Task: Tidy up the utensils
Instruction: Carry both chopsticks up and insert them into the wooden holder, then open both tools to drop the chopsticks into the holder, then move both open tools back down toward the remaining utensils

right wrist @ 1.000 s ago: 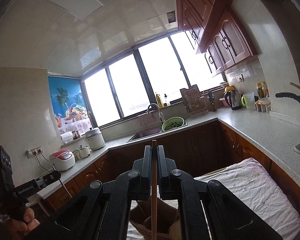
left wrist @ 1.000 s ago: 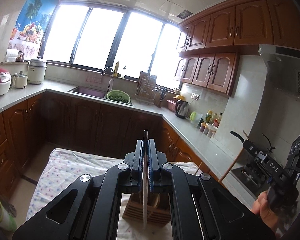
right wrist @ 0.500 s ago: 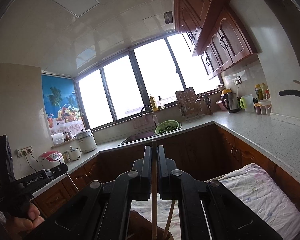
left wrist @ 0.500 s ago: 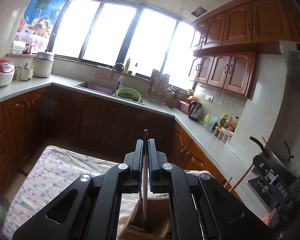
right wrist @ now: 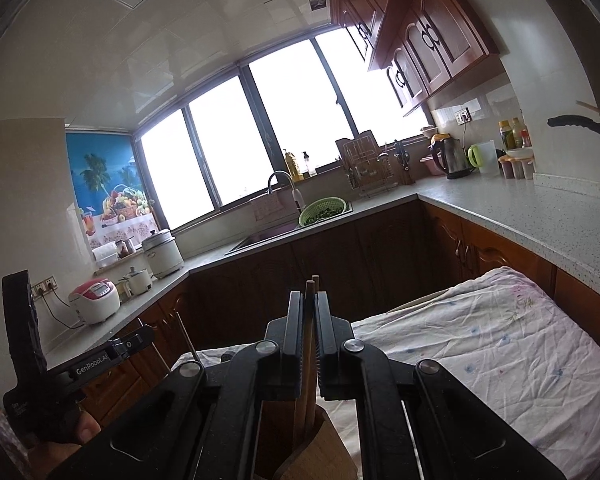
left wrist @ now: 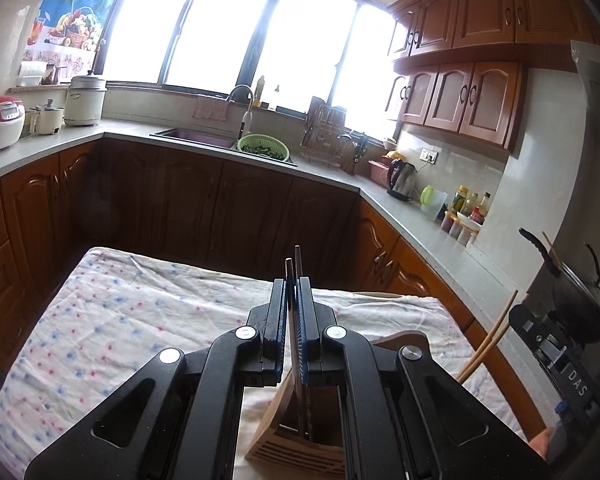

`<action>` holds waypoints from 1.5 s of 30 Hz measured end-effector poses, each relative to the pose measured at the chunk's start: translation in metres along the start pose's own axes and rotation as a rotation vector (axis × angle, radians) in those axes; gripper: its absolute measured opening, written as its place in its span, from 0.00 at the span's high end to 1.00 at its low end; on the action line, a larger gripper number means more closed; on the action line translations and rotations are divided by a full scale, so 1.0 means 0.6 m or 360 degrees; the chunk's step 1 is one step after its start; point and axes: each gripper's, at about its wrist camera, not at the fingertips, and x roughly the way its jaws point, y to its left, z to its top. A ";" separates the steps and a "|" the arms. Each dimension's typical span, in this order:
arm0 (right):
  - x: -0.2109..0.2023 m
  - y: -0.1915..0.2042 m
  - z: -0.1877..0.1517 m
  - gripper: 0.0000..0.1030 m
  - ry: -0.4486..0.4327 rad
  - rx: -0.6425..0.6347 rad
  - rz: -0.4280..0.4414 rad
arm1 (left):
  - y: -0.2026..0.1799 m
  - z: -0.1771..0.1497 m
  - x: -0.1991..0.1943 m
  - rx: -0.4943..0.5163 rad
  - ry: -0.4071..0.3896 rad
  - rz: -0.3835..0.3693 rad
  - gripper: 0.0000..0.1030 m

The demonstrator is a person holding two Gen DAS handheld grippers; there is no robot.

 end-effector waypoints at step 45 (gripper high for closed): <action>-0.213 -0.018 -0.040 0.12 0.0196 0.0097 0.0075 | 0.068 -0.153 -0.244 -0.0057 0.0229 0.0173 0.10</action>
